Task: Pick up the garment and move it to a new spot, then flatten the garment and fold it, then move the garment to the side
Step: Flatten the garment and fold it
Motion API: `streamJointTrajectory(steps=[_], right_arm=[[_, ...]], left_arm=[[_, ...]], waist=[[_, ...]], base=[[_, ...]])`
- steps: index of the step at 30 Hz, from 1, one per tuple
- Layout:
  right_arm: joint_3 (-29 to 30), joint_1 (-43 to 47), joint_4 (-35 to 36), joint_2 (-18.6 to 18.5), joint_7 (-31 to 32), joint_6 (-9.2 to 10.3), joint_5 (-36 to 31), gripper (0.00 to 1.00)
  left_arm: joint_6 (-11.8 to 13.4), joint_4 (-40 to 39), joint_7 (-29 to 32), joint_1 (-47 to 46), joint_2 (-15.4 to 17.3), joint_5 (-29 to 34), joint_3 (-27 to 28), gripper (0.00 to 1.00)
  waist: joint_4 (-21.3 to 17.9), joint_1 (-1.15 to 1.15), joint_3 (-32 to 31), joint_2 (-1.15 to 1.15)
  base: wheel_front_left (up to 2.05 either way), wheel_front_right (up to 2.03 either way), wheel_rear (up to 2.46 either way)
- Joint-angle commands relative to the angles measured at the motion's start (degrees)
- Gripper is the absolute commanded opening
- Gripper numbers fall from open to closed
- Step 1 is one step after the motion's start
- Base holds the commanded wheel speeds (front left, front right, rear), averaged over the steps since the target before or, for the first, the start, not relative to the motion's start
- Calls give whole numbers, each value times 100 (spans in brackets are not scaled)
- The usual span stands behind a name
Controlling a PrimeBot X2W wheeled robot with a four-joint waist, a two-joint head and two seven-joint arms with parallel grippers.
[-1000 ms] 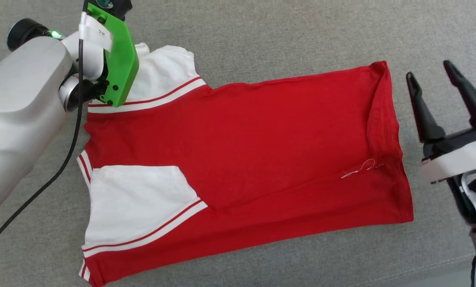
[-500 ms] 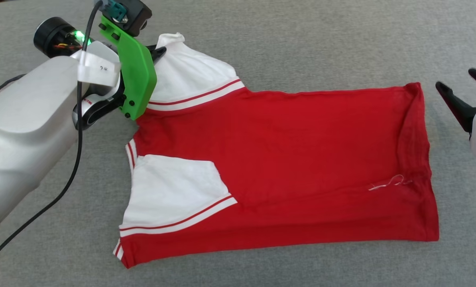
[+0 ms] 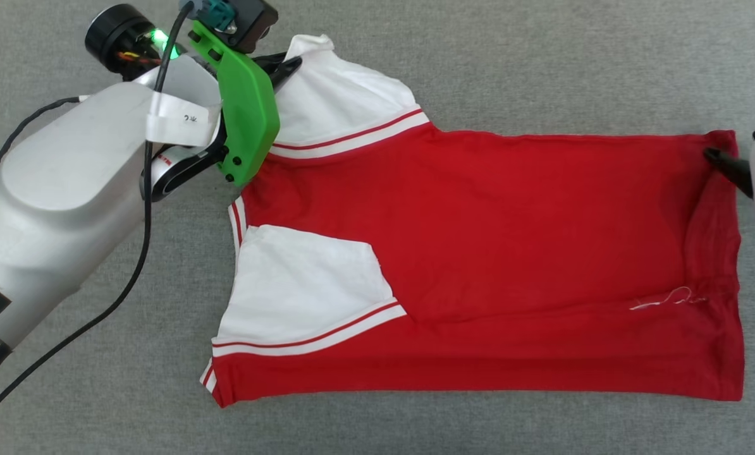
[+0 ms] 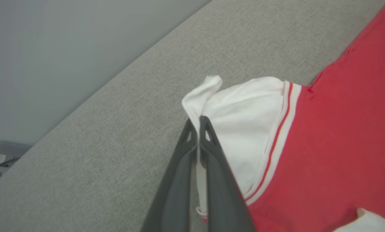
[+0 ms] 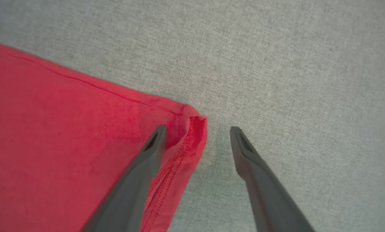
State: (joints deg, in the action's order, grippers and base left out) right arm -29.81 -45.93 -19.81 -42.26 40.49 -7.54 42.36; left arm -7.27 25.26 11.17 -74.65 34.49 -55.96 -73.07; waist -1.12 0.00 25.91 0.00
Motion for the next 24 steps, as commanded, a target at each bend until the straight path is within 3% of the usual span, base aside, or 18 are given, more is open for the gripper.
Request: streamJointTrajectory(steps=[1,8,9,10,11,24], right_arm=[[-91,-85,-165,98,-54,5,-13,100],[-707,47,-779,289,-226,5,103,100],[-776,40,-799,275,-292,5,141,96],[-815,25,-832,255,-375,5,182,16],[-838,13,-854,235,-441,5,219,0],[-1087,366,-339,-231,-2280,5,433,0]], left_arm=[[26,-18,-37,-99,-30,29,32,0],[61,-39,-117,-144,-67,62,45,0],[63,-33,-138,-135,-55,54,53,0],[61,-10,-163,-124,-38,46,59,0],[60,12,-184,-116,-26,45,61,0],[83,77,-590,598,135,-75,52,0]], waist=[[102,0,153,0],[118,0,250,0],[106,0,246,0],[91,0,228,0],[81,0,211,0],[-66,0,-675,0]], base=[[0,0,0],[0,0,0],[0,0,0],[0,0,0],[0,0,0],[0,0,0]])
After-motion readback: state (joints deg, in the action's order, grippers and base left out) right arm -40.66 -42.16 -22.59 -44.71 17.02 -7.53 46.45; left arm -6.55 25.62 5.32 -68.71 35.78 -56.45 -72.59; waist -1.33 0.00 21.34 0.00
